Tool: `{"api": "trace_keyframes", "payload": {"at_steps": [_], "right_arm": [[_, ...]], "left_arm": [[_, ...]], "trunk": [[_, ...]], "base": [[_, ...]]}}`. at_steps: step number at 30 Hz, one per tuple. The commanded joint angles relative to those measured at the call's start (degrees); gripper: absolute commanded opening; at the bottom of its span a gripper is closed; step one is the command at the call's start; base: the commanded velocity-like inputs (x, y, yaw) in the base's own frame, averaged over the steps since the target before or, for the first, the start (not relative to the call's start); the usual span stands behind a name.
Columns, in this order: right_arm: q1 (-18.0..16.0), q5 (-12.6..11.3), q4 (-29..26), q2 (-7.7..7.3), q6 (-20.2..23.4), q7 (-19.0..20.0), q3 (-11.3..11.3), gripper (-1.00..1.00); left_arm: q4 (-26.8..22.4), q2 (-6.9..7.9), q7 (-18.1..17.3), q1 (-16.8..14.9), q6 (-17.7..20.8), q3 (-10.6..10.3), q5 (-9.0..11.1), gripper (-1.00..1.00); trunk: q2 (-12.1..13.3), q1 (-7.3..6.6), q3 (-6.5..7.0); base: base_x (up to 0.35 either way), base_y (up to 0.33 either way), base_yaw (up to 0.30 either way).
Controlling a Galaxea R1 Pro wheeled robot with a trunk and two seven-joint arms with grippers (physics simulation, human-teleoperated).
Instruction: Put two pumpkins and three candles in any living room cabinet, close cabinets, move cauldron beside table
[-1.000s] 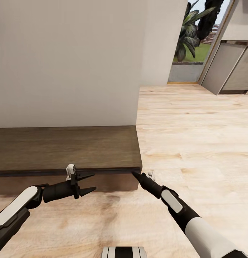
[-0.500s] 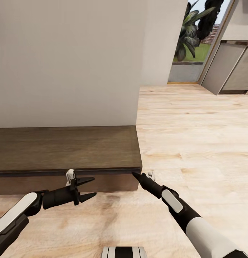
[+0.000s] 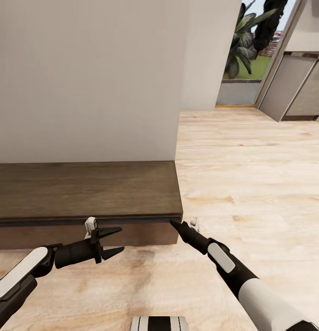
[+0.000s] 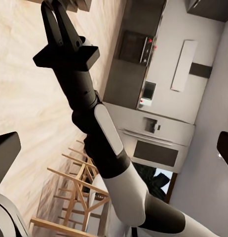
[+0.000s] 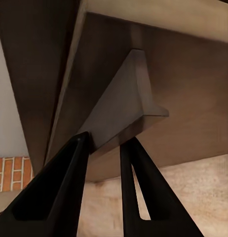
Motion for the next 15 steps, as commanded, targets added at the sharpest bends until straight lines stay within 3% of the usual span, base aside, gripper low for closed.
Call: {"api": "trace_keyframes", "payload": {"at_steps": [1,15], "right_arm": [[-0.07,-1.18,-0.01,-0.97,0.27,0.24,-4.35,-1.0],[-0.07,-1.27,-0.01,-0.97,0.27,0.32,-4.35,-1.0]], "left_arm": [[0.0,0.06,-0.57,-0.03,-0.01,-0.1,-0.39,1.0],[-0.01,0.06,-0.57,-0.03,-0.01,-0.09,-0.35,1.0]], "trunk": [[-0.02,-0.02,-0.04],[-0.02,-0.02,-0.04]], "base": [[-0.076,0.0,0.0],[-0.161,0.0,0.0]]}}
